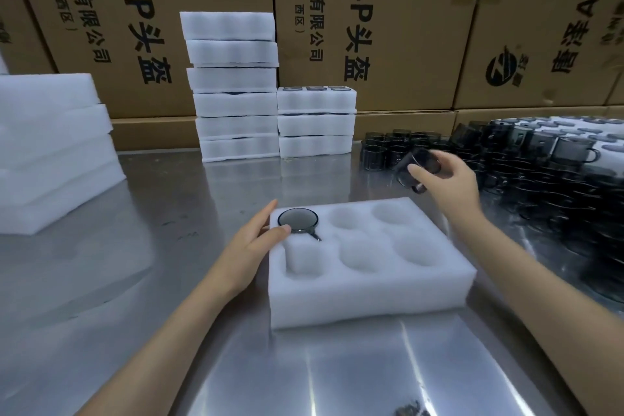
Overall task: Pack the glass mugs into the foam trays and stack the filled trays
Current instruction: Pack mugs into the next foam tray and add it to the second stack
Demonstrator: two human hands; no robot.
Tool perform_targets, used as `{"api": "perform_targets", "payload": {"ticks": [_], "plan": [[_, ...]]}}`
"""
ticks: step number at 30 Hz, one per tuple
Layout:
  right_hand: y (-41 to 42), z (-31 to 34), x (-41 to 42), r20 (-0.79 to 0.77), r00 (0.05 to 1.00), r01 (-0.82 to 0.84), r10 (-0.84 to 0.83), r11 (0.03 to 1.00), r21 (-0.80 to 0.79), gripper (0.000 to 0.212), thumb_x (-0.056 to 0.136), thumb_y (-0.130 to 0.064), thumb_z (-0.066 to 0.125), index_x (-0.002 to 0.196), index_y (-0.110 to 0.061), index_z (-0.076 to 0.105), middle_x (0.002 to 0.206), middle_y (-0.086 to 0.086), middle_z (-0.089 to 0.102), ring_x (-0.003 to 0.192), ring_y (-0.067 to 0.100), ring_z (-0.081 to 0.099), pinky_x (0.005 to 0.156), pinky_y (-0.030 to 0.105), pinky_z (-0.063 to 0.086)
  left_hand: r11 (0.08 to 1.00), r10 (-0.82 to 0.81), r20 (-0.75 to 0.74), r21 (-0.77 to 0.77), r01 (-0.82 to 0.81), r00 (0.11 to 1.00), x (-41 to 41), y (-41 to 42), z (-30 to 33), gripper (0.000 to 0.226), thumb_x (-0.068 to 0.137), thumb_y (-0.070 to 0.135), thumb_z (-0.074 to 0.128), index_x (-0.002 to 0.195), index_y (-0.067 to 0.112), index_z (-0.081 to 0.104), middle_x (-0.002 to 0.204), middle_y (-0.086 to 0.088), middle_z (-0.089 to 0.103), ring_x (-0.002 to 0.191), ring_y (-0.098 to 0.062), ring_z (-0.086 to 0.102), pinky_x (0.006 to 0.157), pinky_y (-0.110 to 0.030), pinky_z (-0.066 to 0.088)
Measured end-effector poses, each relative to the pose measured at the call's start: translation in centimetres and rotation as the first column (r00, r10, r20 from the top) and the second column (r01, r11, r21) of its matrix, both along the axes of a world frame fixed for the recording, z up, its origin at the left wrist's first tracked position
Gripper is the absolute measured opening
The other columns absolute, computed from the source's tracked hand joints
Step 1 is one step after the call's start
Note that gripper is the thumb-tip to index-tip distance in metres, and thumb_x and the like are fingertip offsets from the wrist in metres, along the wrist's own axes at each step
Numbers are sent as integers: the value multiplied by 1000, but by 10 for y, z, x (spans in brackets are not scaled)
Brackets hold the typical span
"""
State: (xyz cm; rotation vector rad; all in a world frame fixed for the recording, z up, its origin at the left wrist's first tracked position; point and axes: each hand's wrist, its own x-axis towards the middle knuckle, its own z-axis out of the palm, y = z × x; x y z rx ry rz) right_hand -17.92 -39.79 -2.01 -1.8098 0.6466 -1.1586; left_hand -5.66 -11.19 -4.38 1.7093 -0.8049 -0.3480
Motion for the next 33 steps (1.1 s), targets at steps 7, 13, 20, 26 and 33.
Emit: {"api": "perform_targets", "payload": {"ticks": [7, 13, 20, 26, 33], "plan": [[66, 27, -4, -246, 929, -341, 276, 898, -278, 53, 72, -34, 78, 121, -24, 60, 110, -11, 64, 100, 0, 59, 84, 16, 46, 1000, 2, 5, 13, -2, 1000, 0, 0, -1, 72, 83, 39, 62, 147, 26, 30, 130, 21, 44, 121, 3, 38, 101, -20, 27], [75, 26, -7, -387, 884, -389, 264, 873, -293, 56, 64, -45, 79, 116, -33, 60, 107, -15, 63, 96, -1, 61, 85, 33, 53, 1000, 3, 10, 15, -3, 1000, 1, 0, -1, 75, 82, 41, 60, 148, 26, 28, 137, 18, 39, 125, 3, 33, 102, -21, 25], [83, 27, -7, -440, 858, -423, 264, 850, -315, 58, 58, -58, 75, 109, -35, 60, 100, -20, 63, 90, -2, 60, 80, 30, 54, 1000, 3, 34, 28, -3, 999, 1, -1, 0, 78, 78, 44, 56, 148, 27, 27, 142, 22, 31, 124, 7, 31, 100, -18, 24], [86, 25, -9, -519, 811, -477, 269, 818, -321, 68, 58, -71, 63, 118, -39, 54, 109, -23, 57, 98, -3, 56, 86, 28, 50, 997, -25, 296, 73, 3, 955, -9, -3, 21, 63, 91, 34, 59, 146, 32, 29, 148, 23, 26, 137, 7, 19, 106, -9, 15], [87, 16, -15, -758, 636, -592, 144, 722, -359, 77, 81, -74, 35, 148, -40, 19, 151, -31, 15, 139, -8, 14, 105, 18, 15, 862, -403, 555, 496, 99, 728, -40, -13, 38, 66, 89, 60, 37, 147, 40, 15, 152, 30, 4, 137, 15, -6, 115, -18, -3]]}}
